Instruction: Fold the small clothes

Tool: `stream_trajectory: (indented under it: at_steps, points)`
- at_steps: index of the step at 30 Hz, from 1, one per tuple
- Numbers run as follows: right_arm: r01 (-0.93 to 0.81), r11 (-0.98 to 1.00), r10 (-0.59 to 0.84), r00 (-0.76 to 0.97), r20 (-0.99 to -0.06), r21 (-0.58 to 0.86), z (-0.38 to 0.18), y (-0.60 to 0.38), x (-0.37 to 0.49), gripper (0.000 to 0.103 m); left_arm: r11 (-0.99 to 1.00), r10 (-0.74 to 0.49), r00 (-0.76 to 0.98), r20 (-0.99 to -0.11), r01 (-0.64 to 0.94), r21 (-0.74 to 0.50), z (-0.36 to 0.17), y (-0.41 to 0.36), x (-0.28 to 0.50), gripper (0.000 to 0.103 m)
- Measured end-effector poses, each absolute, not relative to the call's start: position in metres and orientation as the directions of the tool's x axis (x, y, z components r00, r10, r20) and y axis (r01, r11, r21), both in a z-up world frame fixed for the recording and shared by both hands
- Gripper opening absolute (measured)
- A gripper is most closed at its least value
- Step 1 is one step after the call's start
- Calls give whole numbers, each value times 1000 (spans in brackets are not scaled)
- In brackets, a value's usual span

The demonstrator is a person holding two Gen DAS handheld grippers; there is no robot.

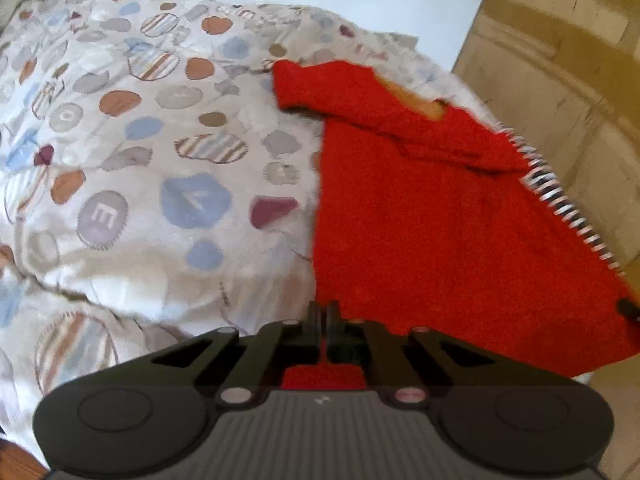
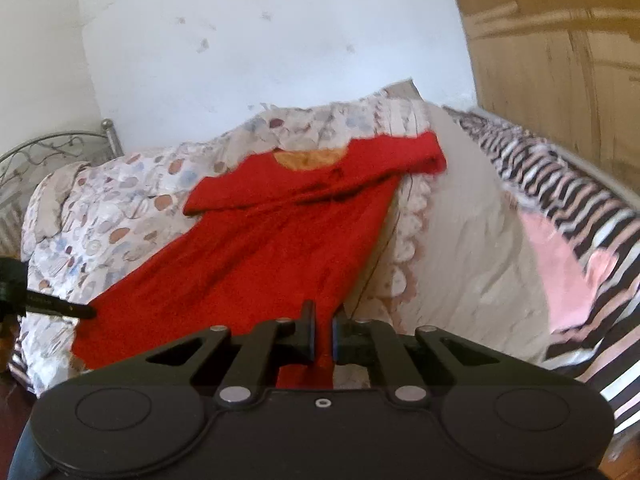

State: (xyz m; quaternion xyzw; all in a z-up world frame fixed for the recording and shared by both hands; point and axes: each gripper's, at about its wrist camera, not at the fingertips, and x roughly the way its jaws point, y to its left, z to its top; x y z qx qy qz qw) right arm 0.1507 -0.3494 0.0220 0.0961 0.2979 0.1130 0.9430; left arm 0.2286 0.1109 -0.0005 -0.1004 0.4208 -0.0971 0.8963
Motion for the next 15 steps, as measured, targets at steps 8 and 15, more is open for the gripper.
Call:
stream_trajectory:
  at_steps: [8,15]
  points:
    - [-134,974,219,770,-599,183,20,-362,120,6,948,-315,601,-735,163,-273,3,98,196,0]
    - [-161,985,162,754,-637,61,-17,-348,118,8,948,-311,575,-757,125,-294,-27,110,203,0]
